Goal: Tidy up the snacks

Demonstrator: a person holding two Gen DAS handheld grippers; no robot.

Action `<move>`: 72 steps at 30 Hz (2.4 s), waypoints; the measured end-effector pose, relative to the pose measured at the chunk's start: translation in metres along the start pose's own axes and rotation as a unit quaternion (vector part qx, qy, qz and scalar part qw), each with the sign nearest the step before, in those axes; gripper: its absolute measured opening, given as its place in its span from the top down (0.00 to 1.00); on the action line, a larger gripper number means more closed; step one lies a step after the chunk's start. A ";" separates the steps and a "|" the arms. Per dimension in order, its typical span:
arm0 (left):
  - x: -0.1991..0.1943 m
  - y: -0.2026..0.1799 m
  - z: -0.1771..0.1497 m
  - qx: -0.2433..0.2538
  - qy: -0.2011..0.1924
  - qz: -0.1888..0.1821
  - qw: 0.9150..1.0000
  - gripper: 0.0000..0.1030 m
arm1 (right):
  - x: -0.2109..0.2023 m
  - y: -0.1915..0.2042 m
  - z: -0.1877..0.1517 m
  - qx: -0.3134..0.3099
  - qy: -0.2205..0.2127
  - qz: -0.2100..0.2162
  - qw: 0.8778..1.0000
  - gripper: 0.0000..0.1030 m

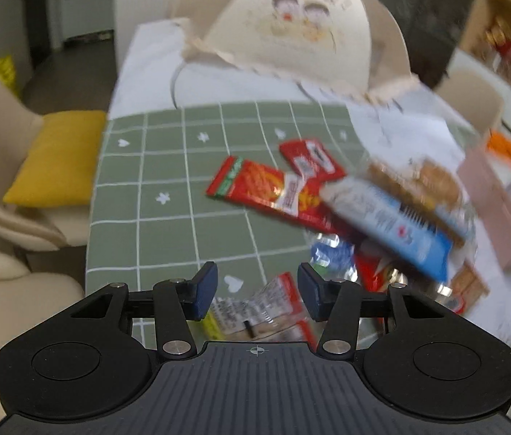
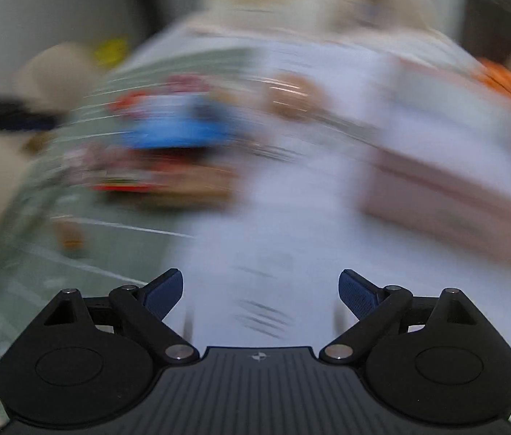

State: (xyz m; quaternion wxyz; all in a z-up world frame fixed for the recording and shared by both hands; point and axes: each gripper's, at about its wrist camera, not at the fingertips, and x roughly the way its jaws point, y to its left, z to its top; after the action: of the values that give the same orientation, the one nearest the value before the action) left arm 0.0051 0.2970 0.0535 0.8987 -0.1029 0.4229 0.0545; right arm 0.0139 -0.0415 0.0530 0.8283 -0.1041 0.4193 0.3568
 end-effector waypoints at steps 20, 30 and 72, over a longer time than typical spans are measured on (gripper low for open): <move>-0.027 -0.055 -0.055 0.086 0.045 -0.069 0.993 0.48 | 0.045 0.074 0.022 -0.014 0.045 -0.014 0.999 0.79; -0.009 -0.068 -0.049 0.105 0.075 0.036 0.991 0.48 | 0.031 0.045 0.015 0.015 0.033 -0.019 0.999 0.79; -0.049 -0.057 -0.088 -0.045 0.042 0.099 0.993 0.50 | 0.041 0.088 0.081 -0.055 -0.032 0.018 0.998 0.21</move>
State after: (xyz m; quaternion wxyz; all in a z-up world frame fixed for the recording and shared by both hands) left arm -0.0818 0.2203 0.0445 0.8648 -0.1029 0.4654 0.1577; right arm 0.0205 0.0812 0.0828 0.8278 -0.1308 0.3739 0.3973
